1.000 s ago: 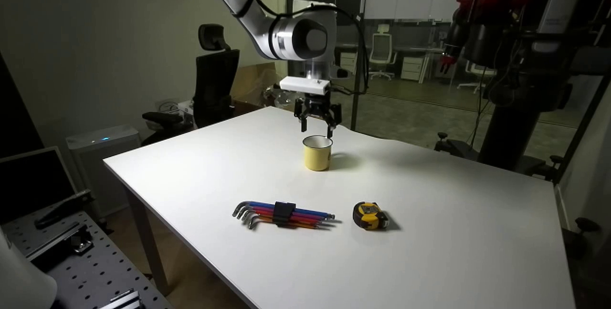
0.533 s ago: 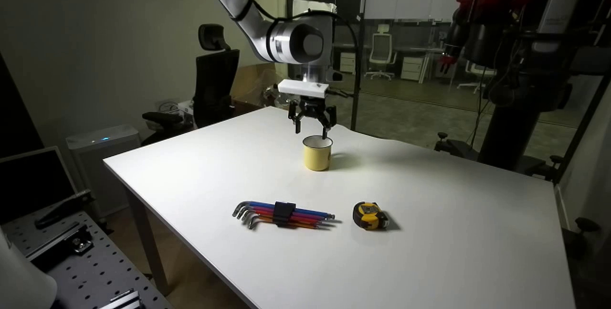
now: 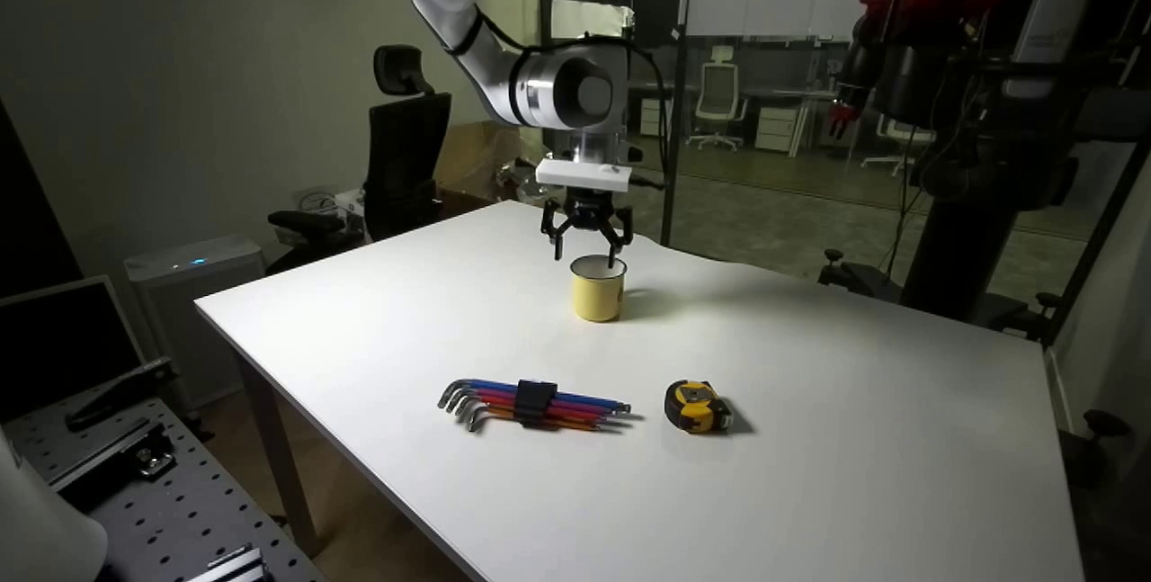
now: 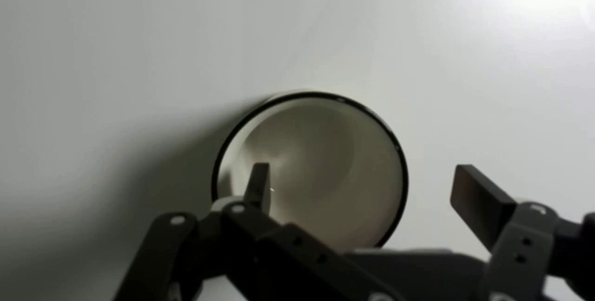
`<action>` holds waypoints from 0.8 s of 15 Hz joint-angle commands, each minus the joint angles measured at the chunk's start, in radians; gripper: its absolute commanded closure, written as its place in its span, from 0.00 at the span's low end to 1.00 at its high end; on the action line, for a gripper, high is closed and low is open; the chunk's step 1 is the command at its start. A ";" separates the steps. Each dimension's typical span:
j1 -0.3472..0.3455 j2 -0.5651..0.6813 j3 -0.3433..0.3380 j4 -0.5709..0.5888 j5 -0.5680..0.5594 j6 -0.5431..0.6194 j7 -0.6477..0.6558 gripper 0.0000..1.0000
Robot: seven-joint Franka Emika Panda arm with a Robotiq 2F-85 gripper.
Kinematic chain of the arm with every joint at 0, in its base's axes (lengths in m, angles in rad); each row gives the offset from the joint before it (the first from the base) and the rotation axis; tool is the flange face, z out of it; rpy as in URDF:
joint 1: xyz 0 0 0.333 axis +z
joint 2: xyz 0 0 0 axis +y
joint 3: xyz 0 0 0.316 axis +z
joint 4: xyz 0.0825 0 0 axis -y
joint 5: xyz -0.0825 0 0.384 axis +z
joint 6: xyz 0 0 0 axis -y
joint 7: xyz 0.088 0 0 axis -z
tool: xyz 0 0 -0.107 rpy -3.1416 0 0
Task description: Move the yellow mug to the left
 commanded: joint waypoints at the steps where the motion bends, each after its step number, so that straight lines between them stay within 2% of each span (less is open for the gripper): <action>1: -0.011 0.066 0.015 0.104 -0.034 -0.075 -0.041 0.00; 5: 0.000 0.116 0.012 0.168 -0.062 -0.120 -0.054 0.00; 6: 0.003 0.127 0.011 0.183 -0.068 -0.127 -0.056 0.08; 7: 0.006 0.137 0.009 0.196 -0.077 -0.133 -0.057 0.27; 12: 0.015 0.161 0.004 0.238 -0.101 -0.146 -0.052 0.62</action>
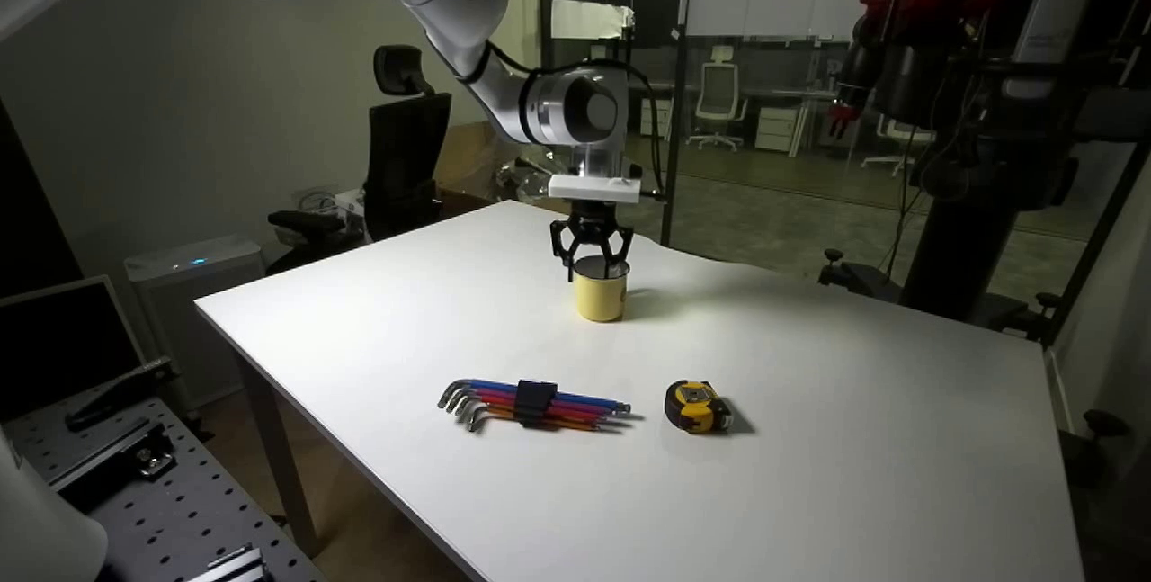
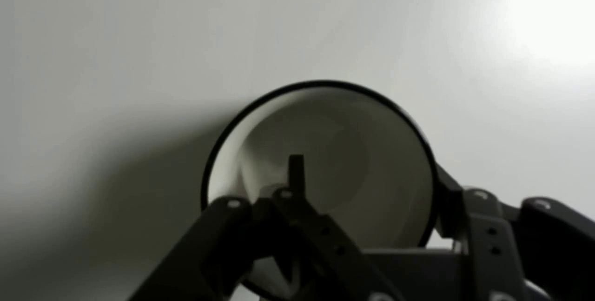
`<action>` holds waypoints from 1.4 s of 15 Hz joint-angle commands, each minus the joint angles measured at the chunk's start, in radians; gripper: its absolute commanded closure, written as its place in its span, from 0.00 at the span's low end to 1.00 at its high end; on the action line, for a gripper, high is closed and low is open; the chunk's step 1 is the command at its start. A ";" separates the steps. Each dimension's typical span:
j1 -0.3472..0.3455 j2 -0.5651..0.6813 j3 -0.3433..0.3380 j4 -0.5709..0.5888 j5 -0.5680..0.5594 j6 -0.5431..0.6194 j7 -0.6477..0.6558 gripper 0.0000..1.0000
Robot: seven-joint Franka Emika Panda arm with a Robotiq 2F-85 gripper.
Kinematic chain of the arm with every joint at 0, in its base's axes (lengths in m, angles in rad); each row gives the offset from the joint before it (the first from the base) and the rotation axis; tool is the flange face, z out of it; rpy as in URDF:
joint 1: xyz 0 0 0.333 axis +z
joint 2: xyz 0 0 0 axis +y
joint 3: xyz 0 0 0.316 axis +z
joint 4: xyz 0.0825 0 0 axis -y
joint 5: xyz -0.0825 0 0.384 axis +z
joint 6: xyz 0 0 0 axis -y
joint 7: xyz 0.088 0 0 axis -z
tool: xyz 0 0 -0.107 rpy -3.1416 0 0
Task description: Move the yellow mug to the left
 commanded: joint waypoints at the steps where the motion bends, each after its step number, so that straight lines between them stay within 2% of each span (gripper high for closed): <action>1: 0.006 0.031 -0.001 0.074 -0.029 -0.043 0.009 0.69; 5: 0.007 0.033 -0.001 0.086 -0.034 -0.049 0.013 0.95; 6: 0.007 0.033 0.000 0.087 -0.034 -0.049 0.013 0.99; 16: 0.001 0.031 0.006 0.090 -0.022 -0.049 0.014 0.97; 21: 0.038 0.046 0.007 0.105 -0.041 -0.053 0.028 0.97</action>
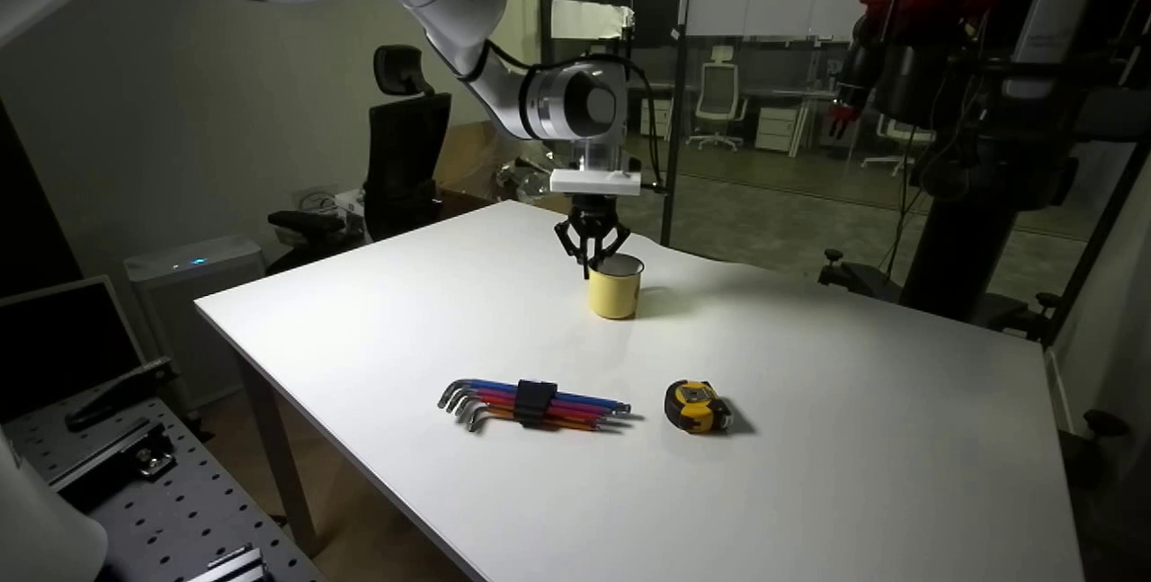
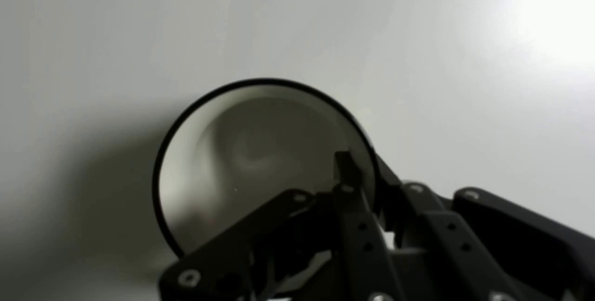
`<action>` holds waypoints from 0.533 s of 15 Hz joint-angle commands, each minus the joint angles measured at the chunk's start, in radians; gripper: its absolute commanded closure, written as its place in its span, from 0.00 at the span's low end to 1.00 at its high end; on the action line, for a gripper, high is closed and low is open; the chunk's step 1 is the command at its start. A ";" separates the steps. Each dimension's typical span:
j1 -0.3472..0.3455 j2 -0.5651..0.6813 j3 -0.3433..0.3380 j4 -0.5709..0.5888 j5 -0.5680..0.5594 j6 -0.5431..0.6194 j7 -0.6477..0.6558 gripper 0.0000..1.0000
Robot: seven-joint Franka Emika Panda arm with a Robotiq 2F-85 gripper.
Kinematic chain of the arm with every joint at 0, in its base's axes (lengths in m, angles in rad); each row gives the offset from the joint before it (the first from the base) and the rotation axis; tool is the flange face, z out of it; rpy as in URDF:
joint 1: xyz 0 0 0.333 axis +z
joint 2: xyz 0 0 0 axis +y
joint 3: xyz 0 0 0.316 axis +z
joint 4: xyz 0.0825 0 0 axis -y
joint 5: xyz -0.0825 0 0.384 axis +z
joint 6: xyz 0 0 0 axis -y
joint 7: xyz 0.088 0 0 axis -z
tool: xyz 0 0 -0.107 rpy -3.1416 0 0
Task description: Move the yellow mug to the left
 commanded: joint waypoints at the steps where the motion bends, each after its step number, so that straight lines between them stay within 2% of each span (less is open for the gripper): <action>1: 0.041 0.036 0.005 0.065 -0.030 -0.037 0.035 0.97; 8: 0.135 0.066 0.017 0.114 -0.049 -0.049 0.090 0.97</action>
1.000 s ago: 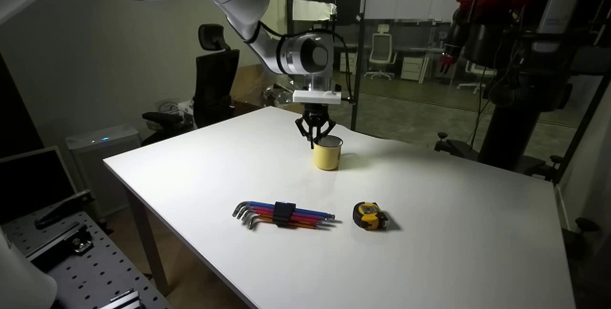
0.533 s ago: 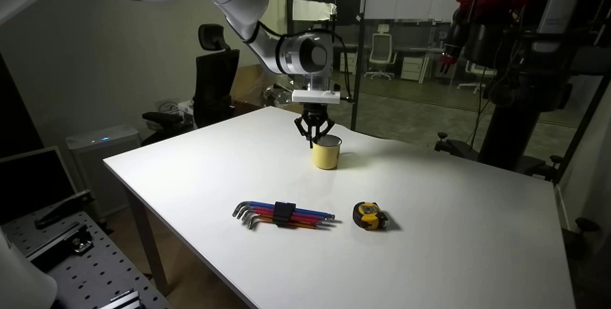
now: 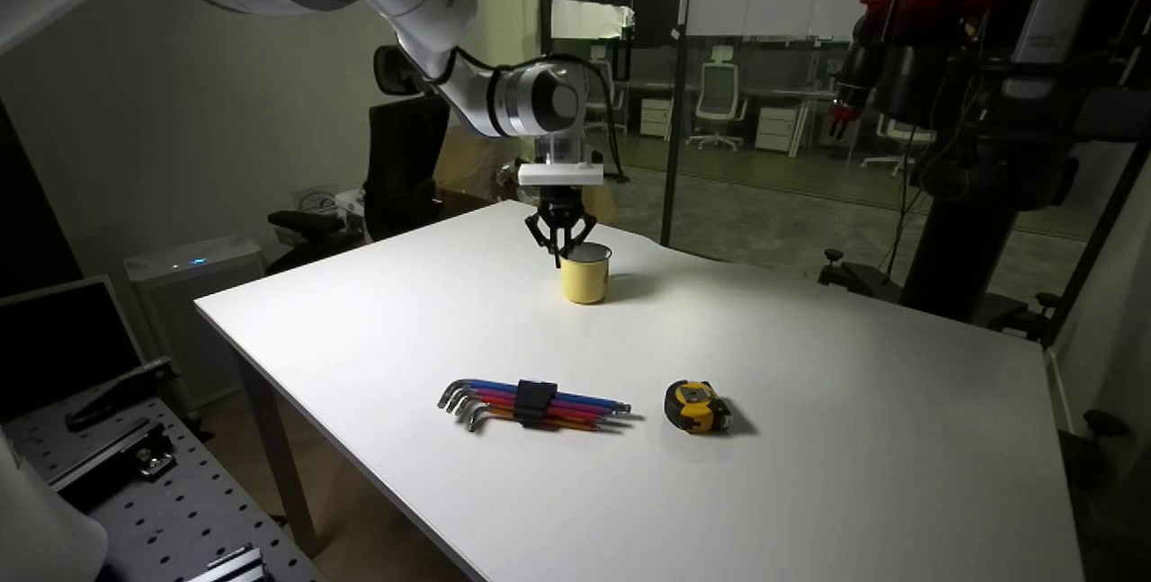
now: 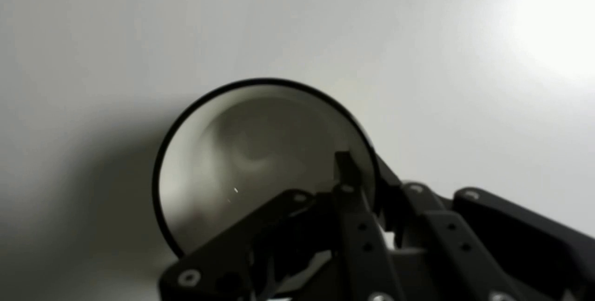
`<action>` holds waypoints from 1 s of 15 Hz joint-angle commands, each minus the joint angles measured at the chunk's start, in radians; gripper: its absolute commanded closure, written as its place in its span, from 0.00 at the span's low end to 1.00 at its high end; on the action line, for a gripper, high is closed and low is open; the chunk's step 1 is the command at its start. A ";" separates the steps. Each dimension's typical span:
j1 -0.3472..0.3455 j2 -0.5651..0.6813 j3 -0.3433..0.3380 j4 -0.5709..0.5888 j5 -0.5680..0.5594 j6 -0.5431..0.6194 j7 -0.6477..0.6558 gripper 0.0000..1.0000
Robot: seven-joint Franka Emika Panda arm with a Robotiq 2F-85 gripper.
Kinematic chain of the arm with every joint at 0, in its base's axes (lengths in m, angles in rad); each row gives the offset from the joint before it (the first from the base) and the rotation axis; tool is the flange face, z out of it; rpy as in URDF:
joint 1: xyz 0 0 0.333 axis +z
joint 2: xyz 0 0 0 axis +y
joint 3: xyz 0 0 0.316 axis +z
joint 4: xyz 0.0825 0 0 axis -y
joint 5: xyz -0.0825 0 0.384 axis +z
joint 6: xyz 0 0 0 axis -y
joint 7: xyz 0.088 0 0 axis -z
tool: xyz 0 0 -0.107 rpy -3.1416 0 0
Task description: Move the yellow mug to the left
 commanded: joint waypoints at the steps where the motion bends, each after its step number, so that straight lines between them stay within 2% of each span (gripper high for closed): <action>1: 0.043 0.039 0.016 0.071 -0.013 -0.028 0.058 0.97; 6: 0.084 0.049 0.039 0.098 0.013 -0.019 0.125 0.97; 14: 0.090 0.070 0.060 0.151 0.064 -0.022 0.188 0.97; 15: 0.089 0.071 0.059 0.154 0.070 -0.024 0.192 0.64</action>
